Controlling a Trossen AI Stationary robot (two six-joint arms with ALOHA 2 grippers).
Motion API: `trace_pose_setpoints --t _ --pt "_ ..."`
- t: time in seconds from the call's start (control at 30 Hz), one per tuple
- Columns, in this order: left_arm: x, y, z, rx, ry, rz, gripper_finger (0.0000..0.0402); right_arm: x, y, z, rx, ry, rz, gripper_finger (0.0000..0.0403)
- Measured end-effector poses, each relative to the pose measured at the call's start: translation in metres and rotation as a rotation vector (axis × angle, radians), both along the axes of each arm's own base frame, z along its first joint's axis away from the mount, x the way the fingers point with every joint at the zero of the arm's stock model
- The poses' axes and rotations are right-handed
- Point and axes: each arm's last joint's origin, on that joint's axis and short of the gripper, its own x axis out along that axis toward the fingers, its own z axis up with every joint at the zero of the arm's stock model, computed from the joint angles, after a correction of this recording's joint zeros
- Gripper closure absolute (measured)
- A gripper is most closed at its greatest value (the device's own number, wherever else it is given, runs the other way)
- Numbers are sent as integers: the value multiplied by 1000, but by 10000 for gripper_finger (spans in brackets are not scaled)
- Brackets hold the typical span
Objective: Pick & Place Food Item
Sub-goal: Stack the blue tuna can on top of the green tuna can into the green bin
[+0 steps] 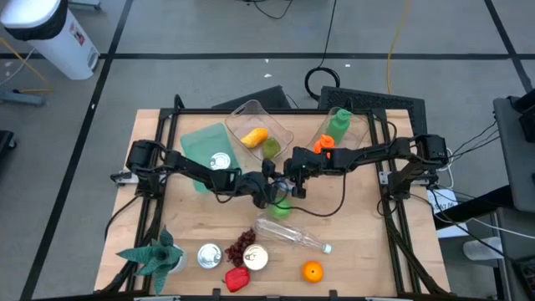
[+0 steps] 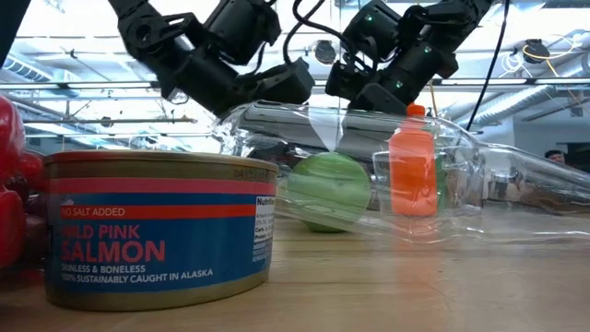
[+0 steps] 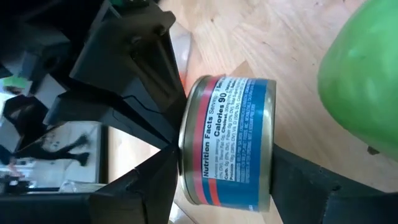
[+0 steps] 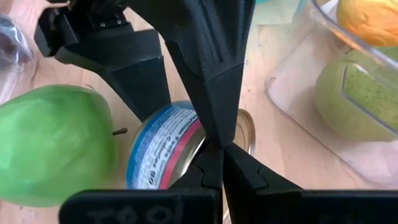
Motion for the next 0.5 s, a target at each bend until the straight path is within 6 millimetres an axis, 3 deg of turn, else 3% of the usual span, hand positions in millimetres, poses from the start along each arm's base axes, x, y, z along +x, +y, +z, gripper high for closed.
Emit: trace_pose_setpoints --t 0.23,0.43,0.5 --pt "5 0 6 -28 40 14 176 0 0 -1 14 7 -9 403" --pt "4 0 5 -5 51 21 244 -1 0 -1 -4 14 -28 403" --pt "4 0 5 -2 52 27 244 -1 0 -1 -11 14 -33 403"
